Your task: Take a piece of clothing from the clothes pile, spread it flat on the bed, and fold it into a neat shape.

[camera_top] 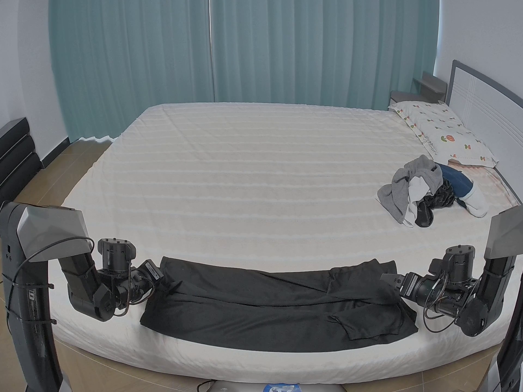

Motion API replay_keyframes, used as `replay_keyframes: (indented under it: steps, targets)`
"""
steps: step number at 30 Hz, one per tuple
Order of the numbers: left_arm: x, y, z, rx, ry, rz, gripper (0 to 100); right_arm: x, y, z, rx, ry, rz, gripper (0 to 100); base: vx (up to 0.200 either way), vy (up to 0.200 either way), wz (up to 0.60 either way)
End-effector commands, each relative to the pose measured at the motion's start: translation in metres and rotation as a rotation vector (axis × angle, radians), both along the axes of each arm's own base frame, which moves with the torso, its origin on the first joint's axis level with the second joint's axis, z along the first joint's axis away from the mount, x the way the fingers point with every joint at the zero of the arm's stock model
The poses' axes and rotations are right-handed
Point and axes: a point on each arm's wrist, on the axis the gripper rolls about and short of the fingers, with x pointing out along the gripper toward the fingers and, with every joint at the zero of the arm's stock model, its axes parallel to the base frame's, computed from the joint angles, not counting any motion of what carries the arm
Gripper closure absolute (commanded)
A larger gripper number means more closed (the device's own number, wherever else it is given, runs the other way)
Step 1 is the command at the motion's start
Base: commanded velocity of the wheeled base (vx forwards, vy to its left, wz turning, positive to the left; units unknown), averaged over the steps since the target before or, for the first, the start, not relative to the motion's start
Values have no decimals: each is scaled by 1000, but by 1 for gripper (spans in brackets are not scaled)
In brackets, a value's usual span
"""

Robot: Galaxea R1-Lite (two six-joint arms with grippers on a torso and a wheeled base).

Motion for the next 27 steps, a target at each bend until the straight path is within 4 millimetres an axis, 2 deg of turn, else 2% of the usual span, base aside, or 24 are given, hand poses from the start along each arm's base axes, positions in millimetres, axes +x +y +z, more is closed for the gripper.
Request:
replay_keyframes:
  steps: [1, 6, 15, 19, 27]
  targets:
    - [1, 0, 14, -6, -43, 11, 100, -2, 9, -2, 13, 25, 14, 0, 0, 0, 0]
    - [3, 3, 23, 10, -77, 42, 100, 2, 17, -2, 48, 74, -22, 0, 0, 0, 0]
    - [4, 2, 29, 3, -96, 48, 100, 7, 28, -7, 90, 178, -40, 0, 0, 0, 0]
    - [7, 3, 39, -32, -132, 71, 100, 14, 29, -5, 110, 215, -81, 0, 0, 0, 0]
    - [10, 4, 37, -43, -133, 88, 100, 25, 28, -7, 118, 242, -144, 0, 0, 0, 0]
